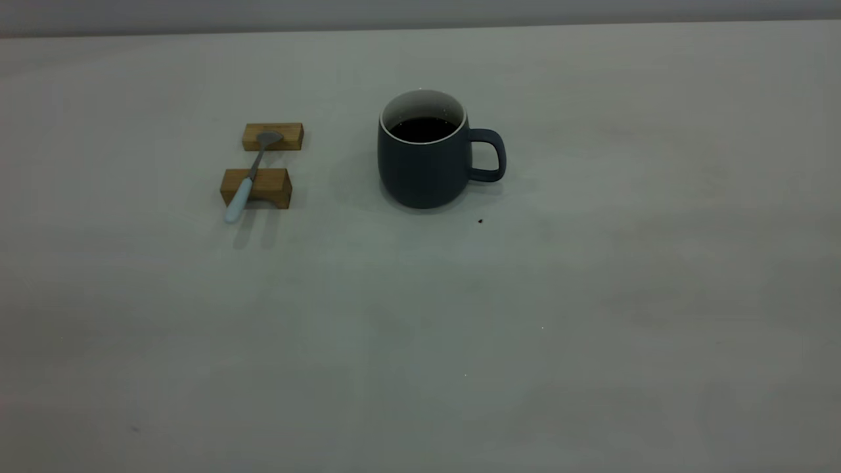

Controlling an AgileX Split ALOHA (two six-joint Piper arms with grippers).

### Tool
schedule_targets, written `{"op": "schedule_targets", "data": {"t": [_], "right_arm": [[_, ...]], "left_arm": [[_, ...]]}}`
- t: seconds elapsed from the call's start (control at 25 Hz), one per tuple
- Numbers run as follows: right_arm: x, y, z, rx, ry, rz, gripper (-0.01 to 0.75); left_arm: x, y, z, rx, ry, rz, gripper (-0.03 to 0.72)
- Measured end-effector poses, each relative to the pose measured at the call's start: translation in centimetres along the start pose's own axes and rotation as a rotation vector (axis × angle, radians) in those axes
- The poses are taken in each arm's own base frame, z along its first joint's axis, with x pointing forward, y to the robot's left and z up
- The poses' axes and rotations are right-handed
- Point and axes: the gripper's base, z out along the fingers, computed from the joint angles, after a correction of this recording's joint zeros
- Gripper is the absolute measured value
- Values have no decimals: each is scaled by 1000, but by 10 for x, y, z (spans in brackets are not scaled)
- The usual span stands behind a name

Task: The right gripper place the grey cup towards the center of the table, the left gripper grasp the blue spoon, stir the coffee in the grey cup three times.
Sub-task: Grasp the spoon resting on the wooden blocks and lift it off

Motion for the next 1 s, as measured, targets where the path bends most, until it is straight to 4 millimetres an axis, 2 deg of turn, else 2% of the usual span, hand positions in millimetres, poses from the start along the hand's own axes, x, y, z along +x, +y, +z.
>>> {"op": "schedule_targets", "data": {"t": [0.2,0.48,0.6,0.8,1.0], "right_arm": [[0,0,0,0,0,0,592],[0,0,0,0,0,0,592],[0,0,0,0,0,0,592],[0,0,0,0,1,0,592],[0,0,0,0,2,0,592]], "left_arm": [[-37,9,35,-5,131,-57,641],[-93,24,101,-13,331,-109,650],[-112,31,137,-16,429,-139,649],[-134,34,210,-26,568,-205,639],[-142,21,285,-12,665,-175,624]]}}
